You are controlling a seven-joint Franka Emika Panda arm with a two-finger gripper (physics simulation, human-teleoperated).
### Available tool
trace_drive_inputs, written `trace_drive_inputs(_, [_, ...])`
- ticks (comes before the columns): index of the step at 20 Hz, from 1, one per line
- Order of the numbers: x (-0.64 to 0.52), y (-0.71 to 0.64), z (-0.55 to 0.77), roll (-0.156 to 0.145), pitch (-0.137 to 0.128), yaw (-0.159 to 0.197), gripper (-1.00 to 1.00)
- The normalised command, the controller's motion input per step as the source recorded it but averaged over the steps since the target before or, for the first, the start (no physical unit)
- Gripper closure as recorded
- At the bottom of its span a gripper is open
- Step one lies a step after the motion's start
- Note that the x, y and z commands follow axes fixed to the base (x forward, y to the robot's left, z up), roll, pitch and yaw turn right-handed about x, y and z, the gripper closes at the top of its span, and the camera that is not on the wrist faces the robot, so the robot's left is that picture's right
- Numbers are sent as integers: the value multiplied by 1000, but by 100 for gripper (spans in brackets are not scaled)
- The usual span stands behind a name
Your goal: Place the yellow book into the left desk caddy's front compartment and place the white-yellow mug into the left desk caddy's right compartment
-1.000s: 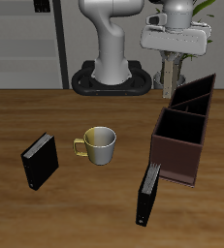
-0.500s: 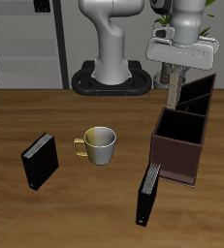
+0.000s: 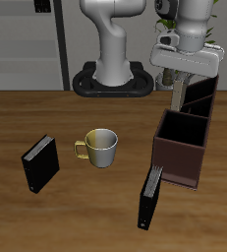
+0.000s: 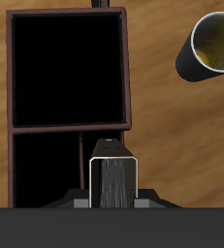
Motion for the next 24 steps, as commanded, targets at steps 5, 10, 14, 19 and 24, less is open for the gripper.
trace_drive_inputs(5, [-68,121,-208,29,43,2,100])
trace_drive_inputs(10, [-23,62,-94,14,15,6,100])
trace_drive_inputs(14, [46,17,-112,-4,7,14,100])
trace_drive_inputs(19, [6,0,-62,2,1,15,100])
trace_drive_inputs(24, [35,38,-136,8,25,8,100])
